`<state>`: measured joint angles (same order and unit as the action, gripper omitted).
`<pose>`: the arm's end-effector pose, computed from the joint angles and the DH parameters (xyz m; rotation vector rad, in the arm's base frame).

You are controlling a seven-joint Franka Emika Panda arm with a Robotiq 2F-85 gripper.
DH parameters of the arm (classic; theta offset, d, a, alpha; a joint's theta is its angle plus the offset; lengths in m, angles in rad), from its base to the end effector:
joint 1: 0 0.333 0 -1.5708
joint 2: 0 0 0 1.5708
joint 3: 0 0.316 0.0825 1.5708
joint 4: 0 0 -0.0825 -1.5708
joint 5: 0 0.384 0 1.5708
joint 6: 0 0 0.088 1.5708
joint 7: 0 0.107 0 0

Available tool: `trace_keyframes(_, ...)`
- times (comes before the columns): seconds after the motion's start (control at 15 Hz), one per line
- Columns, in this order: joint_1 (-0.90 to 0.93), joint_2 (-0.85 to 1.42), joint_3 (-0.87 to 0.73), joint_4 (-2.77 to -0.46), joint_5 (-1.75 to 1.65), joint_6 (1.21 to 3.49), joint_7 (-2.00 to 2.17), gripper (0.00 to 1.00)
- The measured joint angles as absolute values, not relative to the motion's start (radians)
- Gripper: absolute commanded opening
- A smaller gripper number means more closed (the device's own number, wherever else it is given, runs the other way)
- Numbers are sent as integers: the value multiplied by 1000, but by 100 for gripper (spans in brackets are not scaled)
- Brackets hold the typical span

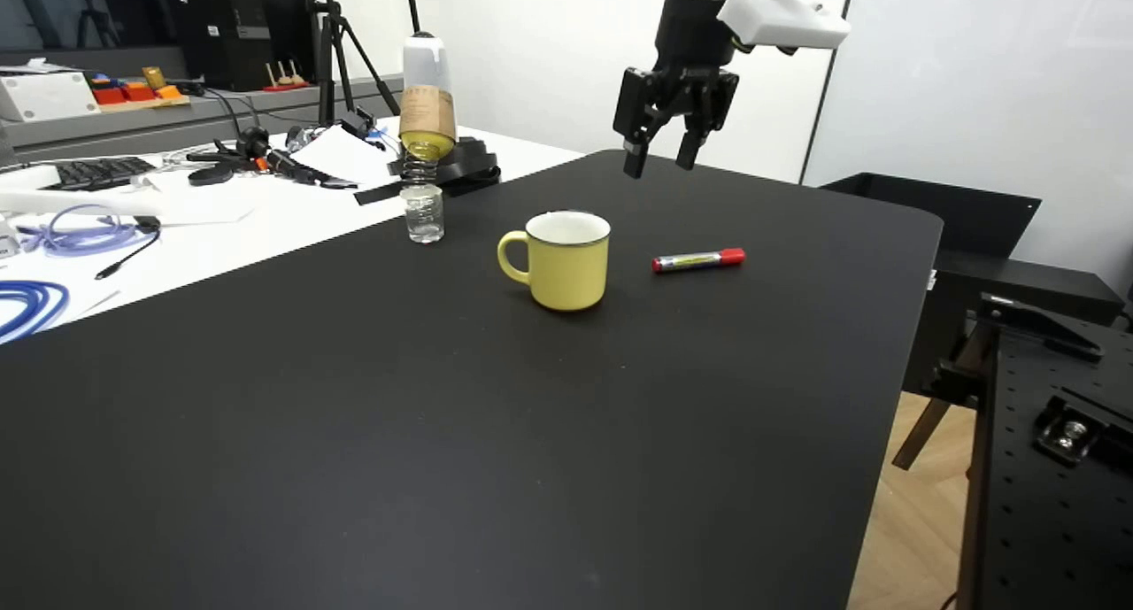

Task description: Pick up the pen from the yellow cup and place it on the table.

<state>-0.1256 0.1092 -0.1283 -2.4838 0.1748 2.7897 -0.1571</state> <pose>0.4758 -0.1323 0.2660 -3.0795 0.3914 -0.3217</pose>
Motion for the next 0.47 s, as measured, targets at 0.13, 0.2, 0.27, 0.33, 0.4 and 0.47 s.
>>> trace_keyframes(0.13,-127,109,-130,-2483,172,2781,-148,100)
trace_keyframes(0.2,-128,108,-133,-2481,163,2774,-131,100)
trace_keyframes(0.27,-128,107,-138,-2479,142,2763,-102,100)
trace_keyframes(0.33,-128,105,-145,-2477,114,2748,-65,100)
trace_keyframes(0.4,-128,101,-154,-2476,83,2724,-26,100)
trace_keyframes(0.47,-128,94,-161,-2475,66,2695,-1,100)
